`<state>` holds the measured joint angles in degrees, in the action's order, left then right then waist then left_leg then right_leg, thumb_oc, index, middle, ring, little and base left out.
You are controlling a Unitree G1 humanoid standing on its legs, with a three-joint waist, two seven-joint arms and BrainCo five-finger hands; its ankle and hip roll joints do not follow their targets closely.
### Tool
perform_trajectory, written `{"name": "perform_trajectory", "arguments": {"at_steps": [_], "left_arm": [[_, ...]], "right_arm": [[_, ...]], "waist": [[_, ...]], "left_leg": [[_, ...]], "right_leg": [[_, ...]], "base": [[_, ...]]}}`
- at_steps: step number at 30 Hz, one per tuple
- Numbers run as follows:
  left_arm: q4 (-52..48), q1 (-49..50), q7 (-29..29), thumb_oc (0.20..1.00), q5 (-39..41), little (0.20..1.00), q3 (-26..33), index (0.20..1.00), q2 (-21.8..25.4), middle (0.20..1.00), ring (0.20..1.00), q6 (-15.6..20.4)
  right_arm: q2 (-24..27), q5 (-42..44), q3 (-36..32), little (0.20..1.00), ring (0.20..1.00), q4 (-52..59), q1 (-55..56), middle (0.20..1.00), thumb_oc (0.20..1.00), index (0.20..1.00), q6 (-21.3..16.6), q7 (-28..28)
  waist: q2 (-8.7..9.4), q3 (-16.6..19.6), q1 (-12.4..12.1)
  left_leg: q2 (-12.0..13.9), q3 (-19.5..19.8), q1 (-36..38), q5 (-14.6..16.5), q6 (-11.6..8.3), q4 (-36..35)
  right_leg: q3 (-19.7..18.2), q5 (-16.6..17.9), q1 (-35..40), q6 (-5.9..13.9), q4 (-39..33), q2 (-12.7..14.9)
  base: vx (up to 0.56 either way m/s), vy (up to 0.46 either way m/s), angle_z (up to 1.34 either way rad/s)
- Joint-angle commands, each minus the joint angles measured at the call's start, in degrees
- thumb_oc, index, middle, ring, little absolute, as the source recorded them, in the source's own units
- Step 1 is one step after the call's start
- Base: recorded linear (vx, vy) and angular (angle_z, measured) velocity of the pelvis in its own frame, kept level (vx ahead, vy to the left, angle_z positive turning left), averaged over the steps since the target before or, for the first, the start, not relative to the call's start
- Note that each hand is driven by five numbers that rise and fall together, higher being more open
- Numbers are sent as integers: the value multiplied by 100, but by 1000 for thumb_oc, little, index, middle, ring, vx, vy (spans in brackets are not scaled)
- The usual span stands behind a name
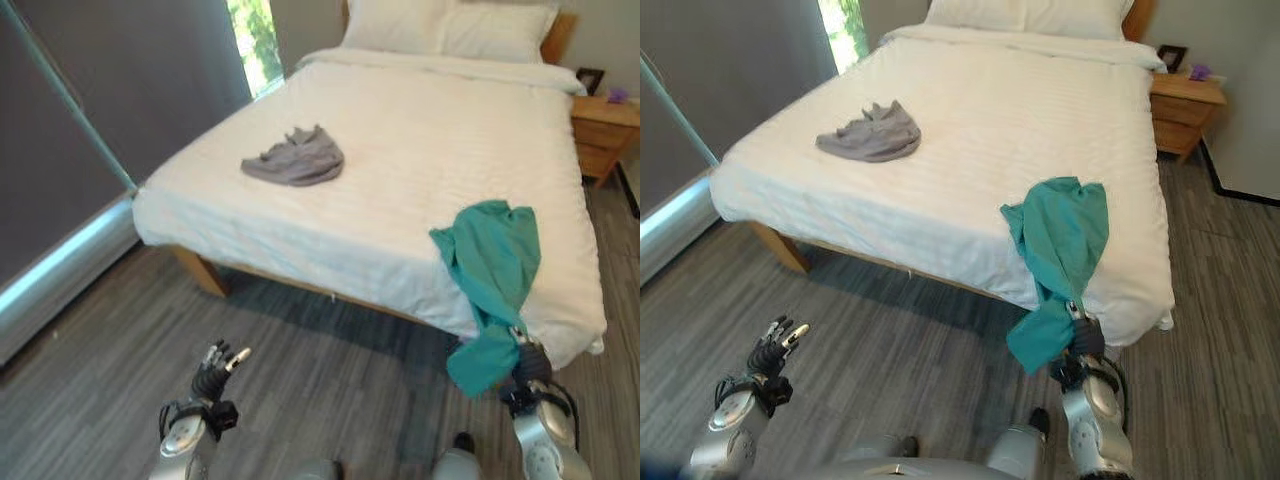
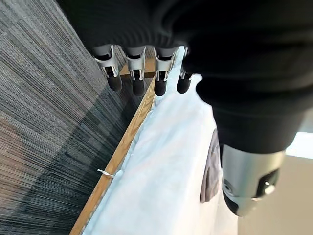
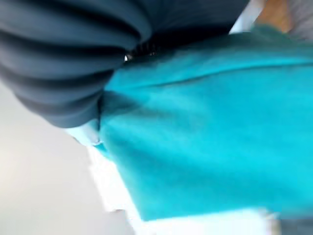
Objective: Pick up bed clothes into laundry basket.
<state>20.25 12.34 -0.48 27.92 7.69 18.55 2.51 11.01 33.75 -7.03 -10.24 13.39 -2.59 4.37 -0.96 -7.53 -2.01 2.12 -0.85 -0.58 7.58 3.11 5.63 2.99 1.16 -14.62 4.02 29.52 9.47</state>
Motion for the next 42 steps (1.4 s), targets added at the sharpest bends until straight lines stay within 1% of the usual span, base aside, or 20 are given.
{"name": "perform_trajectory", "arguments": {"at_steps": [1, 2, 3, 4, 5, 6, 7, 8, 9, 10, 13, 19, 26, 32, 35, 38, 39, 40, 41, 42], "left_arm": [[-466, -253, -33, 1000, -139, 1000, 237, 1000, 245, 1000, 1000, 206], [-467, -250, -32, 1000, -140, 1000, 237, 1000, 242, 1000, 1000, 206], [-473, -275, -17, 1000, -128, 1000, 212, 1000, 185, 1000, 1000, 212], [-406, -312, 18, 1000, -141, 1000, 176, 1000, 151, 1000, 1000, 212], [-430, -308, 29, 1000, -151, 1000, 140, 1000, 114, 1000, 1000, 217], [-419, -337, 12, 1000, -192, 1000, 77, 1000, 60, 1000, 1000, 227], [-382, -355, 43, 1000, -137, 1000, 13, 1000, -60, 1000, 1000, 223], [-382, -356, 44, 1000, -136, 1000, 13, 1000, -62, 1000, 1000, 223], [-398, -339, 52, 1000, -30, 1000, 11, 1000, -118, 1000, 1000, 213], [-434, -315, -12, 1000, 26, 1000, -31, 1000, -164, 1000, 1000, 193], [-412, -231, -43, 1000, -64, 1000, -123, 1000, -226, 1000, 1000, 167], [-370, -254, -38, 1000, 28, 1000, -106, 1000, -222, 1000, 1000, 167], [-382, -234, -22, 1000, 27, 1000, -36, 1000, -219, 1000, 1000, 161], [-369, -235, 3, 1000, 58, 1000, -10, 1000, -229, 1000, 1000, 169], [-366, -262, 23, 1000, 122, 1000, -27, 1000, -245, 1000, 1000, 181], [-329, -365, 26, 1000, 124, 1000, -61, 1000, -202, 1000, 1000, 184], [-341, -408, 24, 1000, 130, 1000, -69, 1000, -188, 1000, 1000, 198], [-322, -499, 16, 1000, 137, 1000, -102, 1000, -175, 1000, 1000, 212], [-320, -548, 18, 1000, 158, 1000, -106, 1000, -176, 1000, 1000, 220], [-315, -564, 36, 1000, 169, 1000, -89, 1000, -191, 1000, 1000, 249]], "right_arm": [[280, -55, -339, 200, 200, 400, -282, 200, 200, 200, -335, -138], [284, -54, -337, 200, 200, 396, -282, 200, 200, 200, -338, -139], [307, -70, -352, 200, 200, 388, -283, 200, 200, 200, -343, -131], [346, -87, -346, 200, 200, 359, -301, 200, 200, 200, -359, -118], [356, -120, -324, 200, 200, 426, -284, 200, 200, 200, -343, -127], [368, -100, -273, 200, 200, 429, -307, 200, 200, 200, -321, -159], [420, -6, -199, 200, 200, 358, -426, 200, 200, 200, -351, -152], [422, -5, -199, 200, 200, 355, -428, 200, 200, 200, -352, -153], [441, 19, -181, 200, 200, 403, -474, 200, 200, 200, -362, -147], [463, -6, -178, 200, 200, 448, -464, 200, 200, 200, -342, -160], [474, 46, -191, 200, 200, 360, -414, 200, 200, 200, -308, -162], [484, 79, -164, 200, 200, 355, -439, 200, 200, 200, -283, -196], [505, 62, -236, 200, 200, 471, -445, 200, 200, 200, -299, -178], [539, 118, -521, 200, 200, 869, -484, 200, 200, 200, -442, -86], [511, 217, -622, 200, 200, 980, -507, 200, 200, 200, -576, -17], [526, 218, -640, 200, 200, 958, -508, 200, 200, 200, -584, -5], [543, 221, -650, 200, 200, 960, -499, 200, 200, 200, -582, 1], [579, 230, -644, 200, 200, 938, -510, 200, 200, 200, -588, -4], [590, 234, -642, 200, 200, 936, -519, 200, 200, 200, -580, -11], [601, 246, -598, 200, 200, 902, -562, 200, 200, 200, -581, -12]], "waist": [[305, -17, 80], [295, -21, 78], [348, -5, 122], [355, -14, 144], [392, -21, 106], [429, -2, 91], [446, 46, 15], [444, 42, 12], [436, 48, -19], [433, 53, -21], [449, 107, -25], [472, 98, -50], [471, 99, -54], [498, 117, -43], [516, 123, -33], [543, 87, -1], [562, 38, 4], [581, -52, 38], [578, -115, 58], [569, -204, 52]], "left_leg": [[-79, 343, 595, -967, -202, -1063], [-67, 341, 610, -951, -207, -1063], [-176, 354, 596, -956, -192, -1063], [-229, 392, 616, -924, -186, -1051], [-301, 397, 622, -914, -190, -1018], [-348, 395, 611, -920, -189, -1002], [-384, 397, 522, -981, -205, -950], [-383, 395, 525, -979, -205, -949], [-376, 376, 526, -971, -209, -942], [-395, 387, 525, -955, -194, -922], [-417, 441, 565, -913, -191, -906], [-399, 529, 579, -855, -193, -841], [-362, 593, 670, -847, -216, -879], [-321, 603, 739, -844, -244, -925], [-294, 629, 742, -843, -263, -903], [-303, 621, 609, -818, -297, -719], [-323, 620, 500, -785, -328, -519], [-356, 581, 259, -705, -401, -81], [-337, 551, 113, -718, -456, 90], [-218, 492, -33, -816, -574, 311]], "right_leg": [[319, 235, 892, -28, -1759, -651], [320, 233, 913, -34, -1775, -665], [203, 267, 940, -90, -2097, -883], [41, 288, 1014, -170, -2291, -1019], [56, 317, 1207, -222, -2523, -909], [-2, 406, 1340, -221, -2755, -882], [-140, 574, 1516, -210, -3044, -936], [-143, 579, 1523, -210, -3052, -937], [-67, 598, 1568, -172, -3123, -910], [-145, 634, 1615, -195, -3205, -919], [-57, 670, 1779, -194, -3381, -896], [-35, 629, 1827, -248, -3349, -872], [-9, 581, 1904, -257, -3361, -882], [-32, 564, 1958, -262, -3388, -906], [-44, 555, 1986, -276, -3393, -927], [12, 552, 1964, -279, -3383, -898], [33, 552, 1957, -283, -3367, -863], [101, 567, 1916, -296, -3322, -792], [138, 558, 1888, -302, -3292, -765], [167, 537, 1928, -295, -3293, -744]], "base": [[13, 143, -14], [33, 90, -37], [65, 40, -43], [72, 51, -30], [64, 17, 15], [9, -52, 44], [-5, -60, 28], [-6, -55, -5], [29, -12, -43], [50, -27, -44], [54, -44, 9], [26, -45, 19], [27, -32, 7], [8, -16, 1], [-3, -25, 1], [-43, -19, 5], [-92, -9, 14], [-137, -3, 16], [-115, 19, 35], [-96, 40, 43]]}}
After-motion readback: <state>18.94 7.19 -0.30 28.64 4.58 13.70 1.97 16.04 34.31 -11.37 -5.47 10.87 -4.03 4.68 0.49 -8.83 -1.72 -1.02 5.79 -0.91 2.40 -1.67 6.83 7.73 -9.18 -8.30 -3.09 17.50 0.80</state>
